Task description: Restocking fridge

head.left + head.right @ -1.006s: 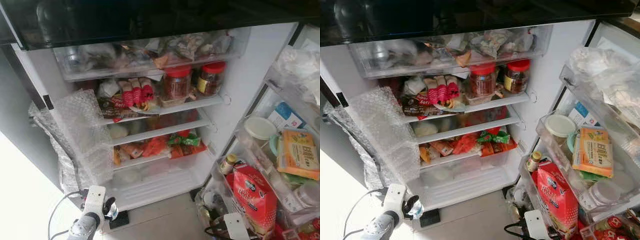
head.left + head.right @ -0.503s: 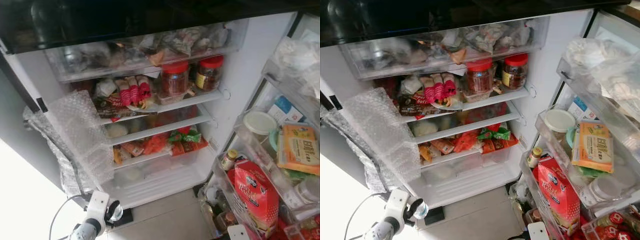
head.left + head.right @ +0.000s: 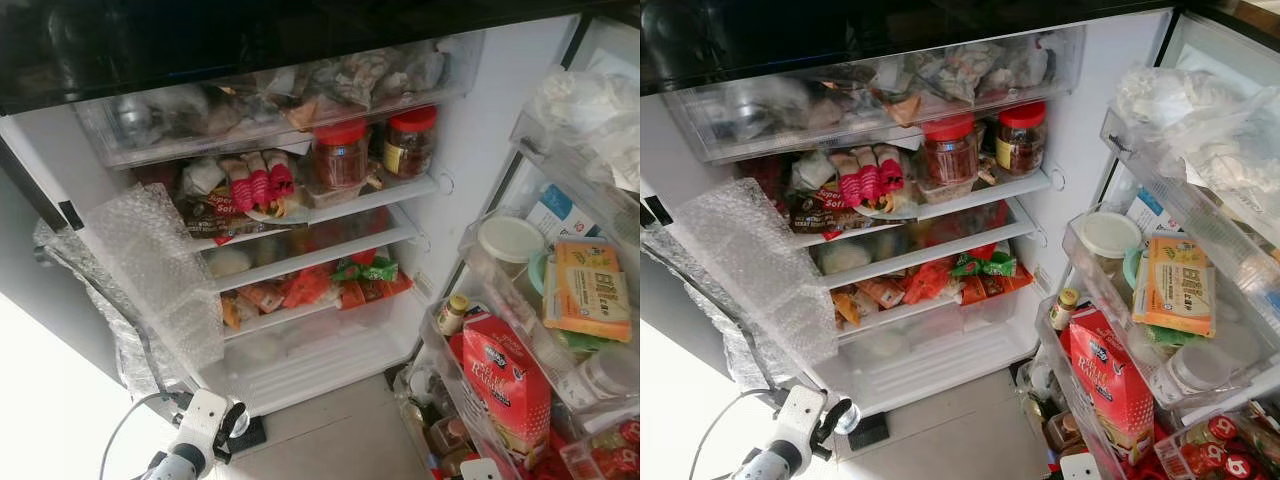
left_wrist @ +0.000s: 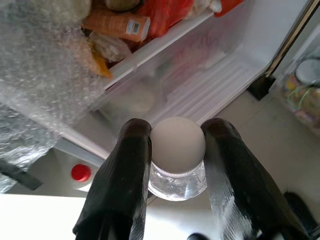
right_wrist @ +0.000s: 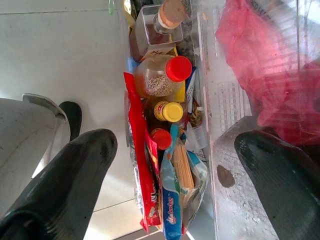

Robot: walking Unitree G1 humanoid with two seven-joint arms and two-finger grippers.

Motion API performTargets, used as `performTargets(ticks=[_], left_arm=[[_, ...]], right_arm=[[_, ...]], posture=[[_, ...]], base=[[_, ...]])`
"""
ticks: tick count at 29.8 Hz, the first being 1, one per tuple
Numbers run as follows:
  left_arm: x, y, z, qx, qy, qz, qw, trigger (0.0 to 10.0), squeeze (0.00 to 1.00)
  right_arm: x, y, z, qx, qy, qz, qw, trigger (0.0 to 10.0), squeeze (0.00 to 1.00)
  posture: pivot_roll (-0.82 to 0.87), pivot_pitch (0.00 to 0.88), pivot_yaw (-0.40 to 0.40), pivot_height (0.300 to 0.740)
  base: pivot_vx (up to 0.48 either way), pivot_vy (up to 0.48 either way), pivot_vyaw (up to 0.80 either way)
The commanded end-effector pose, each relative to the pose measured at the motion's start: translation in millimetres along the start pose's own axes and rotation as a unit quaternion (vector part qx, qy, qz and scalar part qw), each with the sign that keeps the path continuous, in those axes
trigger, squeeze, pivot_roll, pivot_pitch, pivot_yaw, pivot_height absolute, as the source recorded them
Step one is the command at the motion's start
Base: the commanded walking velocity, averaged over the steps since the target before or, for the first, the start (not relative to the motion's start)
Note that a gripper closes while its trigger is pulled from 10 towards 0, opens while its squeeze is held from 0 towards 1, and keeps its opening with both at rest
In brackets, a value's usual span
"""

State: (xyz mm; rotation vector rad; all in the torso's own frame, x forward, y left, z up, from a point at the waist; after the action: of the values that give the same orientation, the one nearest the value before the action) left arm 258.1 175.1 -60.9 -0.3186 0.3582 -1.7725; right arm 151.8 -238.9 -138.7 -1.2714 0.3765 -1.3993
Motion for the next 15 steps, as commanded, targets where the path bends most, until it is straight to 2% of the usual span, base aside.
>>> performTargets(ticks=[1,2,3,5,7,8,9,15], left_arm=[[18.9,19.5,51.9,0.102,-0.013,-0.033,0.994,10.0,0.00],[41.9,33.3,117.1,0.199,-0.019,-0.064,0.978,10.0,0.00],[73.6,25.5,204.5,0.319,-0.038,-0.105,0.941,10.0,0.00],[79.9,20.5,218.4,0.339,-0.039,-0.108,0.934,10.0,0.00],[82.8,13.9,230.4,0.368,0.003,-0.105,0.924,10.0,0.00],[82.8,13.9,230.4,0.368,0.003,-0.105,0.924,10.0,0.00],[85.5,8.2,237.4,0.386,0.032,-0.105,0.916,10.0,0.00],[83.4,4.6,236.2,0.391,0.045,-0.097,0.914,10.0,0.00]], right_arm=[[7.1,-0.8,-8.6,-0.008,-0.004,-0.016,1.000,10.0,0.00],[8.4,-0.7,-8.9,-0.009,-0.006,-0.017,1.000,10.0,0.00],[10.1,-0.5,-8.8,-0.007,-0.008,-0.020,1.000,10.0,0.00],[11.5,-0.4,-8.7,-0.006,-0.009,-0.022,1.000,10.0,0.00],[13.1,-0.2,-8.8,-0.006,-0.010,-0.024,1.000,10.0,0.00],[13.1,-0.2,-8.8,-0.006,-0.010,-0.024,1.000,10.0,0.00],[13.8,-0.1,-8.4,-0.005,-0.011,-0.025,1.000,10.0,0.00],[13.9,0.1,-7.2,-0.003,-0.012,-0.024,1.000,10.0,0.00]], posture=[[-0.21,0.087,-0.002,0.740],[-0.21,0.094,-0.014,0.740],[-0.22,0.099,-0.020,0.740],[-0.22,0.101,-0.025,0.740],[-0.21,0.108,-0.037,0.740],[-0.21,0.108,-0.037,0.740],[-0.21,0.112,-0.040,0.740],[-0.21,0.113,-0.042,0.740]], base=[[0.000,0.000,0.00],[0.000,0.000,0.00],[0.000,0.000,0.00],[0.000,0.000,0.00],[0.000,0.000,0.00],[0.000,0.000,0.00],[0.000,0.000,0.00],[0.000,0.000,0.00]])
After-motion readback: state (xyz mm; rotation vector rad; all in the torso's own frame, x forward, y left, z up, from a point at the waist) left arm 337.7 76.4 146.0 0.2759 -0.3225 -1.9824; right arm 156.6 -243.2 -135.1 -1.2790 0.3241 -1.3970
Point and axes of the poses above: a point about 5 cm out from each wrist's last joint towards the gripper, its own y axis pointing out of the wrist towards the gripper, its own z axis along the axis of the wrist's last joint, x = y × z, the point moved 5 cm from there along y, pointing out of the wrist towards the gripper, and after that the axes turned 12 degrees about -y, right-handed, at the moved point
